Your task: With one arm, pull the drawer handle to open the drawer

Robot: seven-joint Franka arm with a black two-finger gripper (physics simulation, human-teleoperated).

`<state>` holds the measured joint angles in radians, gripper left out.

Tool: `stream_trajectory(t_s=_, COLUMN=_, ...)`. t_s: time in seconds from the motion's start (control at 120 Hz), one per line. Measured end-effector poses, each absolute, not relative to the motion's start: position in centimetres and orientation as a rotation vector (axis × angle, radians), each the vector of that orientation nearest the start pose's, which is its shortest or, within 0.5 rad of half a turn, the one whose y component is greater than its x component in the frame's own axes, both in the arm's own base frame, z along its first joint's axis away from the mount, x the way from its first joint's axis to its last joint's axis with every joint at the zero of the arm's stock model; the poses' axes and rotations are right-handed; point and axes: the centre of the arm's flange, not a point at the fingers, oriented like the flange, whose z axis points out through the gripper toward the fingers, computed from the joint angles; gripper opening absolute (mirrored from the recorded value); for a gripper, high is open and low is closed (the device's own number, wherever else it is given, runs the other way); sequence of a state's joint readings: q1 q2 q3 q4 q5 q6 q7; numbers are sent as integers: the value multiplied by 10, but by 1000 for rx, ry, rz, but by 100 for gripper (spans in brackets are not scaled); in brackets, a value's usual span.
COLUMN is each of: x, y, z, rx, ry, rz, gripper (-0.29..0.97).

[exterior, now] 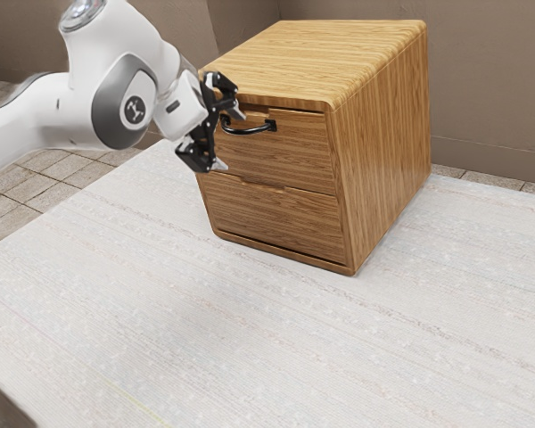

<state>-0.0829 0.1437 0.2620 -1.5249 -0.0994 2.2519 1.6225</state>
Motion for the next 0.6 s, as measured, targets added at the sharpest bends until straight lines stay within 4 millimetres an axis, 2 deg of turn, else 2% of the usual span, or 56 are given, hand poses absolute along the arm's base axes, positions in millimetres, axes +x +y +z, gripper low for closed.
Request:
stream_trajectory(t_s=0.25, x=646, y=100, z=627, rx=-2039, ry=1740, rz=-549, gripper=73)
stream_trajectory(t_s=0.508, x=646, y=100, z=624, rx=-2050, ry=1738, rz=-548, gripper=78)
stream_trajectory(t_s=0.6, x=646, y=100, z=626, rx=-2053, ry=1733, rz=-554, gripper=75)
